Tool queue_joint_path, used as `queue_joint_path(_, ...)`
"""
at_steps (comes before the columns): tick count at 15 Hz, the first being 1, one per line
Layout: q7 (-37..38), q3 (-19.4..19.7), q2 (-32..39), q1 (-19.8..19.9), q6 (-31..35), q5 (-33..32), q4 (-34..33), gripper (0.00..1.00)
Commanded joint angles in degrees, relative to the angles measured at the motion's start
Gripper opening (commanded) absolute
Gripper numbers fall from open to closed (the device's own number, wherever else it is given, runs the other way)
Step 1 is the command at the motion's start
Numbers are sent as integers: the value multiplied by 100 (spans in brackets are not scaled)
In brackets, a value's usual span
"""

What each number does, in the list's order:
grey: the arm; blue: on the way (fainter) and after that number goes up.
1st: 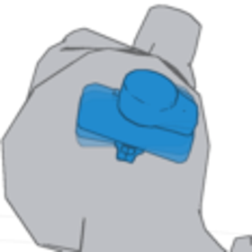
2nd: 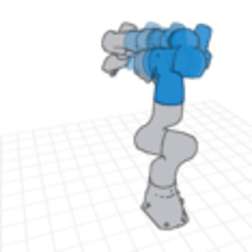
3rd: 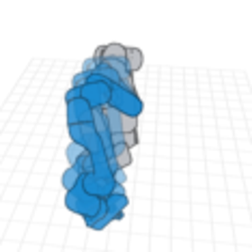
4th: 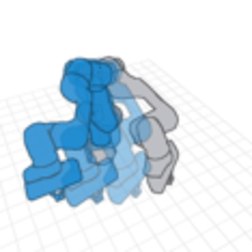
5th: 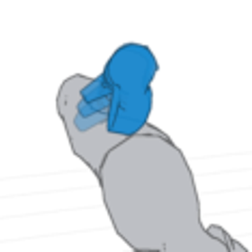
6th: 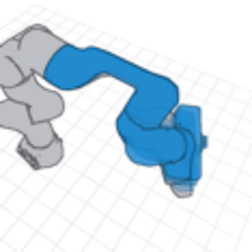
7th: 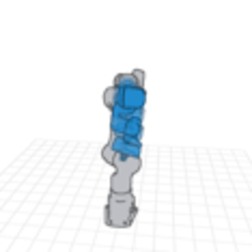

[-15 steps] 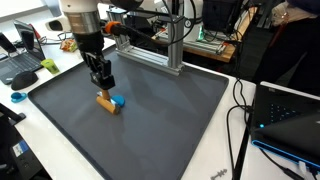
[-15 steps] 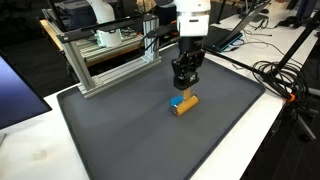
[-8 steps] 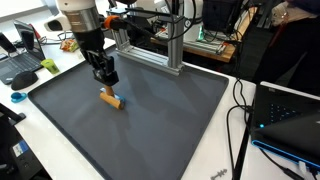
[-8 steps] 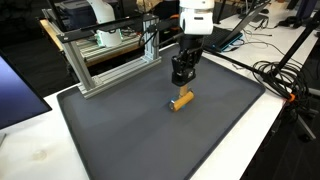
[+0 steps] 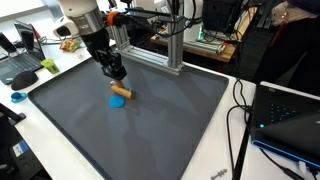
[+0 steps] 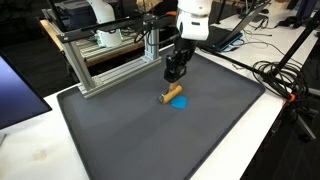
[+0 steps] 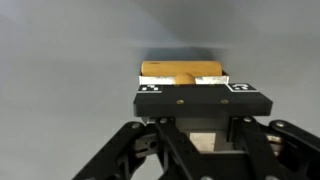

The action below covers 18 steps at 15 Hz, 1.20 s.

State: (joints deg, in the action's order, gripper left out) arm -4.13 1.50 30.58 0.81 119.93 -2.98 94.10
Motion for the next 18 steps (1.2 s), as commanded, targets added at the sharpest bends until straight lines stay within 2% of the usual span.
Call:
queue_joint_path(1, -168, -16, 163, 27, -206, -136, 57, 22)
queue_joint_path(4, -710, -43, -76, 85, -159, -289, 135, 22)
queue_joint_path(10, -2309, -160, -839, 212, -44, -771, 434, 22)
queue_joint_path(14, -3631, -400, -1165, 436, 48, -434, 511, 22)
queue_joint_path(18, -4793, -501, -1212, 533, 638, -342, 695, 22)
